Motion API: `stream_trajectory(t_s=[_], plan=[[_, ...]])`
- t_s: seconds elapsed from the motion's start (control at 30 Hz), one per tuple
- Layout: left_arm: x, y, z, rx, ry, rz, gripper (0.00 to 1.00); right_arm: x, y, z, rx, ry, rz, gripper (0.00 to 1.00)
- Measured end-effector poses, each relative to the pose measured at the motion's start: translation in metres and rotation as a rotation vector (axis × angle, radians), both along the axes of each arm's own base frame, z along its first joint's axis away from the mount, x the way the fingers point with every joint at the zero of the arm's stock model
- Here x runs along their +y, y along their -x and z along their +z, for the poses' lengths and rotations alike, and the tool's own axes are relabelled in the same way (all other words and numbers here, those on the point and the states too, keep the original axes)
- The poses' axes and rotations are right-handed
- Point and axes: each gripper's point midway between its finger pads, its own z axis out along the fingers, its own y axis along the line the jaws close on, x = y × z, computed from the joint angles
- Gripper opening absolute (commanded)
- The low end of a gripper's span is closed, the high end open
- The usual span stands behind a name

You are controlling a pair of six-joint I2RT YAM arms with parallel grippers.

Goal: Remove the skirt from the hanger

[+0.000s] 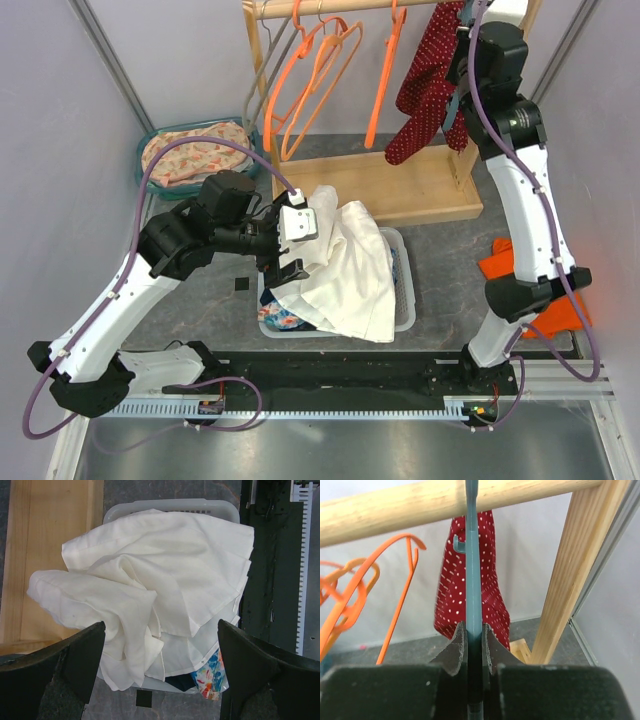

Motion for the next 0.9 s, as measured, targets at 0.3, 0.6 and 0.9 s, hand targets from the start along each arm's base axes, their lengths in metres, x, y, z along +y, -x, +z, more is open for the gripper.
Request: stream_trajectory(t_s=[0.3,0.6,0.9], plan=[[0.0,-0.004,0.003,0.019,0.034,0.05,1.0,0.008,0.072,-0.032,0.107,0.012,0.171,0.0],[-0.017,0.016,-0.004,0.241,0.089,0.017,1.0,0.01,0.248,-0.033,0.107,-0.048,0.469,0.0],[-0.029,0.045,0.118,0.152,0.358,-0.149,1.0,0.038,0.413,0.019,-0.195,-0.091,0.921,0.0]])
